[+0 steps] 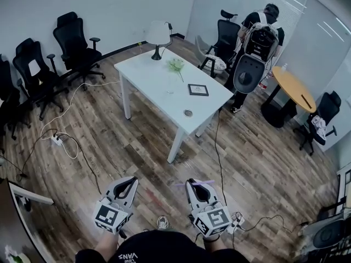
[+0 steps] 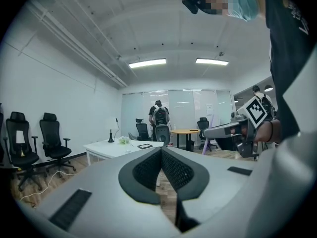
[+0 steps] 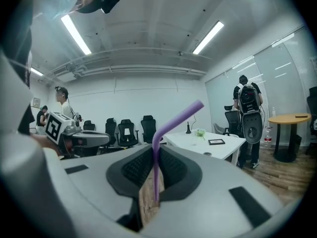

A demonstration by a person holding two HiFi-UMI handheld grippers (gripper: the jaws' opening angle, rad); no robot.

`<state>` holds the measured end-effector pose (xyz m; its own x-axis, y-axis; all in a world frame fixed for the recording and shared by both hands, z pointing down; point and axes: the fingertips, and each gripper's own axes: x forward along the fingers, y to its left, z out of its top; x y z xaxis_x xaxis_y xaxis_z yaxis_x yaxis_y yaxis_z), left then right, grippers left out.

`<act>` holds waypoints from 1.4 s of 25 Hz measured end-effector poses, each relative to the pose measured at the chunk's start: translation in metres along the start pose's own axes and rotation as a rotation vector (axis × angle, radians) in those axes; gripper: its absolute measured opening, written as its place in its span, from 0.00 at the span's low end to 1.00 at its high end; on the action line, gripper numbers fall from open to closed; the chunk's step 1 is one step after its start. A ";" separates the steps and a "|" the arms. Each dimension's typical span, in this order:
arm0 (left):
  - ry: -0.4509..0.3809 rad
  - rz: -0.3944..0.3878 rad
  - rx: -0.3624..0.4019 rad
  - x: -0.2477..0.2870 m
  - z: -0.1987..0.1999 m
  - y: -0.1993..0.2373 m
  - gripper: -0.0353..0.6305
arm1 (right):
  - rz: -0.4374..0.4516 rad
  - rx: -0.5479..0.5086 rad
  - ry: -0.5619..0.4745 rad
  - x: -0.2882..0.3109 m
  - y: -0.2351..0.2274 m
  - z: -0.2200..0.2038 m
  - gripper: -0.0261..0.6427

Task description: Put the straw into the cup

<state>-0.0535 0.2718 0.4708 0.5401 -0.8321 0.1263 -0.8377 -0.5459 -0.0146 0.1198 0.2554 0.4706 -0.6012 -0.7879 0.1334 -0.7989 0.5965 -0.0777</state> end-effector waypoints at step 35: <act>0.005 -0.014 0.013 0.116 0.014 0.057 0.07 | -0.002 0.008 0.010 0.094 -0.088 0.013 0.10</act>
<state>-0.0375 0.1429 0.4704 0.5512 -0.8238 0.1320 -0.8289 -0.5588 -0.0261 0.1332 0.1274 0.4770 -0.5996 -0.7874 0.1432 -0.8001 0.5937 -0.0857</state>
